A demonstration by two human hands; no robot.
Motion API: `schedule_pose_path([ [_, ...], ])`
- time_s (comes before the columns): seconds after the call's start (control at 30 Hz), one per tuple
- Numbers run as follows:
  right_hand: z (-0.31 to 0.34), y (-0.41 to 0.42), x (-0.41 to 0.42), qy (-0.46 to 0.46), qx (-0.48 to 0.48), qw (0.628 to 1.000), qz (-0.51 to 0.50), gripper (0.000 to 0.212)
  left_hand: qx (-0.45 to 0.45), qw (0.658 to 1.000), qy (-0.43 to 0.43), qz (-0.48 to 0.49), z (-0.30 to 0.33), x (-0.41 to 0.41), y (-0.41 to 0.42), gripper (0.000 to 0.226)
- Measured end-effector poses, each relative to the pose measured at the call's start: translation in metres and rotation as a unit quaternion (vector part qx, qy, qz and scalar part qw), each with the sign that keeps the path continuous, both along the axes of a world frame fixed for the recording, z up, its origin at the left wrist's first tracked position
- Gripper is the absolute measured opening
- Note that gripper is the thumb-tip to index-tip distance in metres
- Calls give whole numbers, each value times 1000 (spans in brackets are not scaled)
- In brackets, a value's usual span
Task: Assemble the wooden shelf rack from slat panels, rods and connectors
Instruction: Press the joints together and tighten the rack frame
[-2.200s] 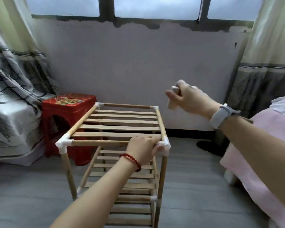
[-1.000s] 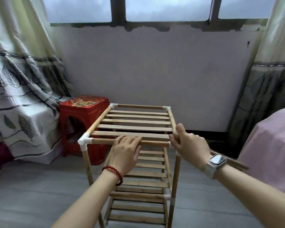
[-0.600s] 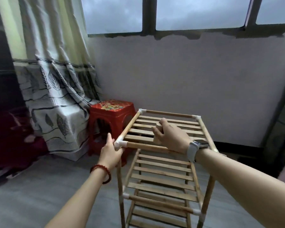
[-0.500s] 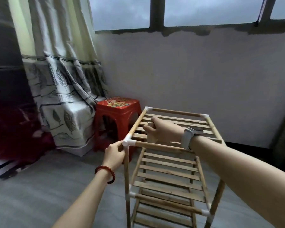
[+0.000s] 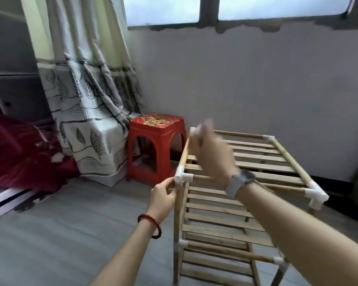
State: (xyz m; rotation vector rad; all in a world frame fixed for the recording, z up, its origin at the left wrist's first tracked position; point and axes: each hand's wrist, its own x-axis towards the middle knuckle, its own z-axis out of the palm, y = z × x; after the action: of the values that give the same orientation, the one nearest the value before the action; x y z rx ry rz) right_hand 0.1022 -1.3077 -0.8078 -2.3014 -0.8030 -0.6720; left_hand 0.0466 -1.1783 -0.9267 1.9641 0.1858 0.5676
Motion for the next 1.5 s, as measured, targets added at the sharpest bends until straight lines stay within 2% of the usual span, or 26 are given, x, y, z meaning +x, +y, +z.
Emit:
schedule_pose_path([
  [0.07, -28, -5, -6, 41, -146, 988, -4, 33, -14, 1000, 9, -9, -5, -1, -4, 11],
  [0.13, -31, -7, 2, 25, -162, 986, 4, 29, -42, 999, 25, -23, -11, -2, -10, 17],
  [0.23, -22, -17, 6, 25, -99, 995, 5, 27, -70, 997, 30, -13, -22, 2, -18, 21],
  [0.37, -34, -40, 1, 129, -45, 991, 13, 32, -70, 997, 15, 17, -22, 11, -21, 20],
  [0.43, -29, -47, 7, 151, 15, 988, 14, 36, -58, 998, 13, 18, -14, 17, -20, 20],
  [0.57, -12, -58, 25, 120, 75, 990, 5, 38, -14, 1000, -15, 11, 17, 31, -25, 19],
  [0.7, 3, -79, 38, 92, 156, 984, 9, 30, 54, 997, -59, 7, 56, 47, -33, 13],
  [0.87, -9, -134, 56, 80, 309, 948, 11, 18, 140, 985, -81, -63, 93, 66, -74, 13],
  [1.0, -61, -190, 56, 92, 430, 894, -88, 21, 249, 959, -62, -117, 78, 75, -133, 16],
  [1.1, -96, -241, 57, 129, 470, 859, -160, 24, 263, 949, -60, -166, 61, 80, -189, 16],
  [1.23, -140, -311, 51, 198, 457, 837, -224, 34, 331, 920, -35, -207, 28, 95, -260, 24],
  [1.37, -194, -374, 32, 263, 417, 825, -277, 26, 425, 865, 0, -267, -35, 102, -332, 28],
  [1.5, -235, -419, 14, 274, 410, 810, -317, 25, 475, 817, 35, -324, -90, 106, -383, 29],
])
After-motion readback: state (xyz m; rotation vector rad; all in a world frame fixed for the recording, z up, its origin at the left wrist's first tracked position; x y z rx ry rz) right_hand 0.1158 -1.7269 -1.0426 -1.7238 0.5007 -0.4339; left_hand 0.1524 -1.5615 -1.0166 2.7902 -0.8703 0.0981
